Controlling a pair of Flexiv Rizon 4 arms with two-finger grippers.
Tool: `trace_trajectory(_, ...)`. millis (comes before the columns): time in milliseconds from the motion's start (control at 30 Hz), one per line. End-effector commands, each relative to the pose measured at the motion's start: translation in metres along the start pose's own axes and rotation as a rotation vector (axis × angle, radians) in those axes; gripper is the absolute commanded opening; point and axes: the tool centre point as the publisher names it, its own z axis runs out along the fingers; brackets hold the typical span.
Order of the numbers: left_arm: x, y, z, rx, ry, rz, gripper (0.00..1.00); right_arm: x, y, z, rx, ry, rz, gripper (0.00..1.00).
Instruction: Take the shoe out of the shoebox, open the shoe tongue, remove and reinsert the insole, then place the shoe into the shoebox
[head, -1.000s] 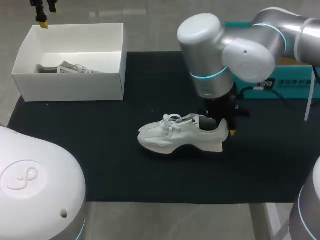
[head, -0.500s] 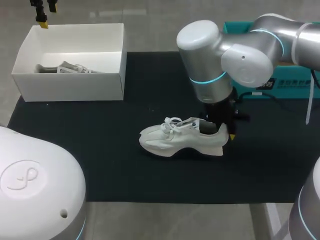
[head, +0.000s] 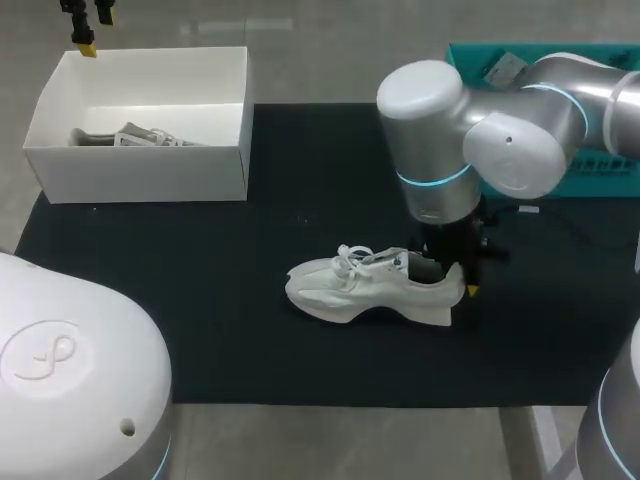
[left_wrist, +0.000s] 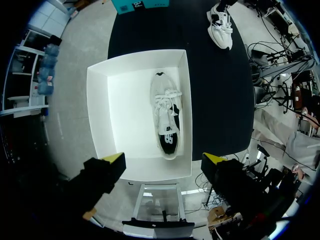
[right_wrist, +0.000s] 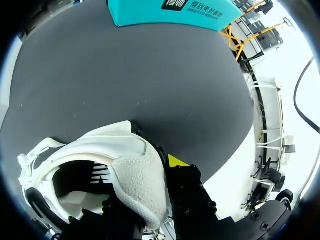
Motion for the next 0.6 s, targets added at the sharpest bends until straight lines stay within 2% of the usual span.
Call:
trace_trajectory(33, 0.001, 0.0, 0.0, -0.001, -0.001, 0.001, 1.0, 0.008, 0.001, 0.009, 0.015, -0.014, 0.017, 0.01)
trace_trajectory(67, 0.001, 0.0, 0.0, -0.001, -0.001, 0.001, 1.0, 0.008, 0.001, 0.009, 0.017, -0.015, 0.024, 0.45)
trace_trajectory(100, 0.001, 0.0, 0.0, -0.001, -0.001, 0.001, 1.0, 0.008, 0.0, 0.009, 0.02, -0.013, 0.027, 1.0)
trace_trajectory(233, 0.001, 0.0, 0.0, -0.001, -0.001, 0.001, 1.0, 0.003, -0.006, -0.002, 0.012, -0.02, 0.045, 1.0)
trace_trajectory(367, 0.001, 0.0, 0.0, -0.001, -0.001, 0.001, 1.0, -0.004, -0.011, -0.026, -0.014, -0.023, 0.05, 1.0)
trace_trajectory(500, 0.001, 0.0, 0.0, -0.001, -0.001, 0.001, 1.0, -0.008, -0.013, -0.056, -0.061, 0.003, 0.057, 1.0)
trace_trajectory(600, 0.001, 0.0, 0.0, -0.001, -0.001, 0.001, 1.0, -0.011, -0.011, -0.071, -0.098, 0.065, 0.07, 1.0)
